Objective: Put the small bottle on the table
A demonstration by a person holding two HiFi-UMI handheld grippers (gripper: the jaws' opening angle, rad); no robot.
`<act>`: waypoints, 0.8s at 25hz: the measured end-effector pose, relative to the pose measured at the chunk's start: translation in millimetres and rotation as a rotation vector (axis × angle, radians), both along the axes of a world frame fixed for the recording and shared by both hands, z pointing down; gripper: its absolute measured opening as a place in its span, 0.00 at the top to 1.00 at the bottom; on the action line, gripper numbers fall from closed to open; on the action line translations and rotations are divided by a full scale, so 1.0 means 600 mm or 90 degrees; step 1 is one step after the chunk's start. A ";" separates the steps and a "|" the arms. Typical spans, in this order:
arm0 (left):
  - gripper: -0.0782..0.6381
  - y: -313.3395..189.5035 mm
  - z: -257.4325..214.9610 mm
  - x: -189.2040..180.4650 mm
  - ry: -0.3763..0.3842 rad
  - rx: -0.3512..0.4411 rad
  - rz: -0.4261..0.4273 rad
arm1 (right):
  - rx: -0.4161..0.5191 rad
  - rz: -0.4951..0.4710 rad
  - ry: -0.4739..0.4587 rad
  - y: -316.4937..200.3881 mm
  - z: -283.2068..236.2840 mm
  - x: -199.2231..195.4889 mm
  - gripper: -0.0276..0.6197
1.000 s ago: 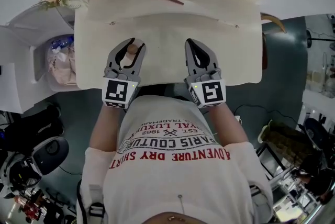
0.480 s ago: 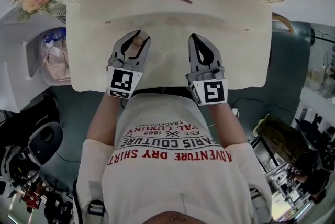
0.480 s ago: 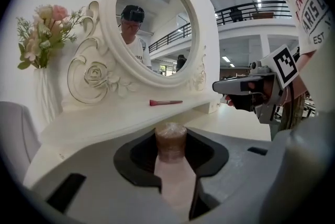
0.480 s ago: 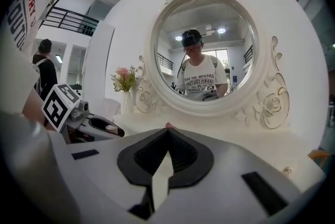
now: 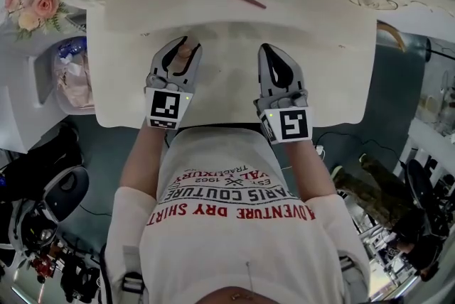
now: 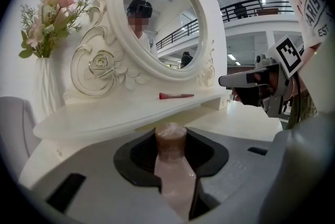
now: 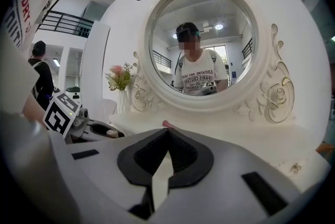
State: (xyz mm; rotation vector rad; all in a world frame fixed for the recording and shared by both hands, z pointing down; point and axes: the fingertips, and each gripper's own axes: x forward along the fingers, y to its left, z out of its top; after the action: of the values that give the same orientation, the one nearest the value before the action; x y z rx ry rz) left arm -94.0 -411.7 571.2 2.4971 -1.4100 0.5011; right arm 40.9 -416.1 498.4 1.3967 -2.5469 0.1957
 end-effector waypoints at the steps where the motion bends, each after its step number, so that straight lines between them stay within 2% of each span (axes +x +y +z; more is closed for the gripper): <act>1: 0.71 -0.001 0.001 -0.001 0.002 0.002 -0.002 | -0.001 0.001 -0.001 -0.003 0.001 0.000 0.96; 10: 0.71 0.006 0.003 0.000 0.005 0.019 0.002 | -0.021 0.002 0.002 -0.006 0.011 0.005 0.96; 16: 0.70 0.007 0.003 0.002 0.018 0.009 0.013 | -0.021 0.016 0.005 0.001 0.005 0.007 0.96; 20: 0.62 0.011 -0.015 0.005 0.015 0.025 0.010 | -0.017 0.021 -0.006 0.009 -0.009 0.002 0.96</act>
State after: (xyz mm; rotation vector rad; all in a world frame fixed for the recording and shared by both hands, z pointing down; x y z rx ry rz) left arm -91.1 -405.2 562.5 2.5387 -1.4059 0.4490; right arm 41.9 -410.6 492.7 1.4319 -2.5202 0.2413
